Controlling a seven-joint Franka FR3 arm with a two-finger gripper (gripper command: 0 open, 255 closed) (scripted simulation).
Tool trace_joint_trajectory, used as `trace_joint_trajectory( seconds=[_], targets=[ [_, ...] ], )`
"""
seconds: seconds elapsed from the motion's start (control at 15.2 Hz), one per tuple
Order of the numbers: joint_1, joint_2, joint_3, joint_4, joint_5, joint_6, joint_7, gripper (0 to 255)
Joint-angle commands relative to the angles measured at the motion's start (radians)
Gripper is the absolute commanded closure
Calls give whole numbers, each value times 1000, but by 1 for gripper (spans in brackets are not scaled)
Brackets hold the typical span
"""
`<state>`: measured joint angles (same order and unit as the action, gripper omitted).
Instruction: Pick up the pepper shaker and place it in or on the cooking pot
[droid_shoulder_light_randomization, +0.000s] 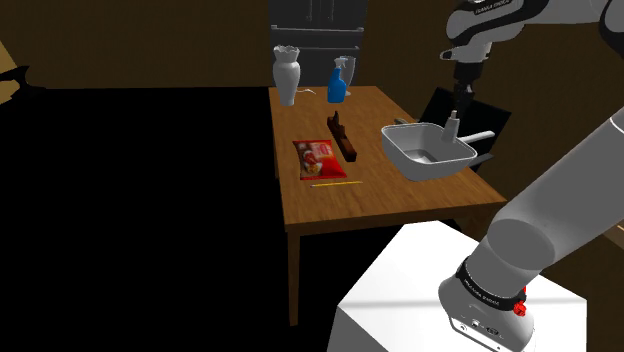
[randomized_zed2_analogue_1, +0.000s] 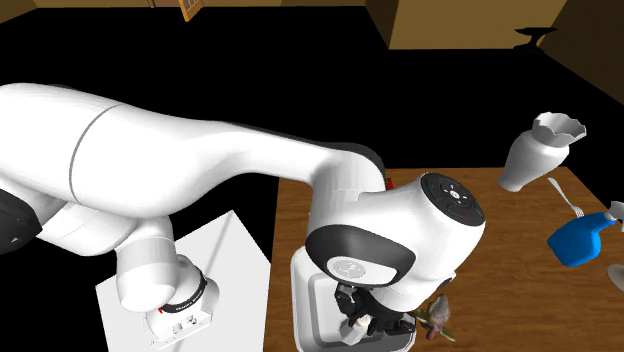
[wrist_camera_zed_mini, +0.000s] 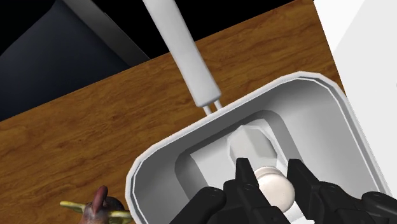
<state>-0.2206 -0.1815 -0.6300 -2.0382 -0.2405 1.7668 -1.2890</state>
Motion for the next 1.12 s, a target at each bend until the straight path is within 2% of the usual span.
trace_joint_trajectory(
  seconds=[0.0, 0.26, 0.33, 0.66, 0.92, 1.06],
  targets=[
    [0, -1, 0, -3, -1, 2, 0, 255],
    [0, -1, 0, -3, -1, 2, 0, 255],
    [0, -1, 0, -3, -1, 2, 0, 0],
    [0, -1, 0, -2, -1, 2, 0, 0],
    [10, 11, 13, 132, 15, -123, -10, 0],
    [10, 11, 13, 132, 15, -123, -10, 0]
  ],
)
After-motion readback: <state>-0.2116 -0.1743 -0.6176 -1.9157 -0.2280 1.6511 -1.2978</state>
